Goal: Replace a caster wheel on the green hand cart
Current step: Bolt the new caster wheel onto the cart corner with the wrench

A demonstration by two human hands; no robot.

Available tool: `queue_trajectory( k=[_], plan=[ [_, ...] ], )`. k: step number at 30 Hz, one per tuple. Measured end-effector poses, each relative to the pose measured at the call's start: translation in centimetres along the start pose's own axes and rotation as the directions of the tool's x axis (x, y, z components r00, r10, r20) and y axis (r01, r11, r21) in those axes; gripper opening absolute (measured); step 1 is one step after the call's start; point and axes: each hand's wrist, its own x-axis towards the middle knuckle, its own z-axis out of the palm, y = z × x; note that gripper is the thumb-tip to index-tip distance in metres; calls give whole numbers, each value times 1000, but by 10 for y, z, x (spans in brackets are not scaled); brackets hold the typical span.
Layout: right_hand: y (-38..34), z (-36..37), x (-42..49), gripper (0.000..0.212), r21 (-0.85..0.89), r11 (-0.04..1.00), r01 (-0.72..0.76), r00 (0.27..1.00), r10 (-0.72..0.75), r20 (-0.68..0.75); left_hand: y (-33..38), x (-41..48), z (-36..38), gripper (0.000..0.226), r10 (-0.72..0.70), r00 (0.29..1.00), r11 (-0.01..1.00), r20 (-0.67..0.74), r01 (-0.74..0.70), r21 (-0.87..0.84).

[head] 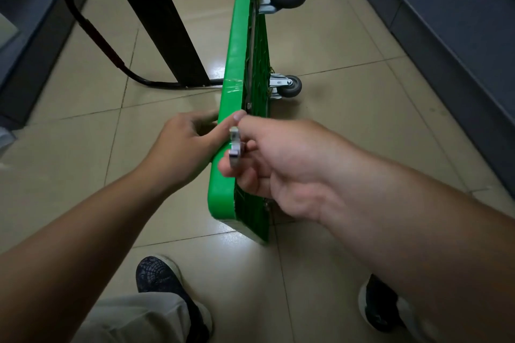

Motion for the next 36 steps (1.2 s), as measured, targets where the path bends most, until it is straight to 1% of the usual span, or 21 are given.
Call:
queue_trajectory(
  k=[2,3,4,6,7,8,9,10,11,12,13,14,15,16,17,19,21,23,25,33,36],
  plan=[
    [-4,2,-5,15,-41,999,11,998,-9,69,-1,-1,-3,39,36,999,998,26,-38,53],
    [-8,5,-8,17,-38,999,-2,997,5,71,-3,-1,-5,39,33,999,998,28,-35,60],
    [-9,8,-12,17,-30,1000,2,999,0,48,2,-2,-5,32,20,1000,1000,22,-21,23],
    [-7,13,-18,20,30,1000,-7,998,9,-69,3,2,-5,4,-73,996,992,45,77,-99],
    [-3,17,-23,22,40,999,17,992,-11,-126,3,3,-5,18,-91,995,989,48,96,-114],
    [9,18,-33,18,14,995,99,987,-97,-128,4,3,-5,26,-107,993,987,56,113,-117],
    [23,16,-41,12,-38,980,193,971,-196,-139,1,4,-5,30,-96,993,990,64,102,-93],
    [39,10,-47,31,-162,951,264,946,-288,-150,3,3,-6,31,-85,994,994,74,90,-69],
    [58,-1,-48,51,-327,886,330,909,-391,-143,2,2,-6,32,-75,993,996,95,80,-47],
    [73,-15,-46,61,-520,758,394,853,-512,-100,2,1,-6,34,-87,991,995,100,92,-44],
    [85,-31,-41,63,-681,591,432,793,-609,-25,1,1,-5,35,-94,990,995,107,98,-36],
    [93,-43,-35,64,-790,419,448,742,-667,67,1,1,-4,36,-107,989,993,103,112,-42],
    [102,-54,-26,63,-848,270,456,693,-706,148,-1,1,-4,36,-113,988,992,102,118,-41],
    [110,-63,-17,62,-862,185,472,667,-715,212,0,2,-4,33,-117,988,992,98,122,-43],
    [117,-69,-7,59,-860,143,489,640,-729,243,1,2,-4,30,-109,989,993,98,113,-29],
    [129,-74,9,54,-847,125,517,598,-761,253,2,3,-5,23,-104,991,994,88,105,-5],
    [140,-75,21,53,-842,113,527,582,-770,261,1,4,-6,20,-99,992,995,84,99,8],
    [146,-73,28,54,-849,91,520,578,-770,271,1,2,-7,20,-82,993,997,82,82,10],
    [150,-74,38,54,-839,107,533,578,-771,269,1,4,-7,24,-75,993,997,90,75,10],
    [155,-67,63,57,-791,213,574,608,-757,238,-4,13,-18,28,-92,989,995,115,87,46],
    [152,-52,66,54,-740,323,590,643,-743,188,-6,18,-23,29,-119,988,993,100,117,33]
  ],
)
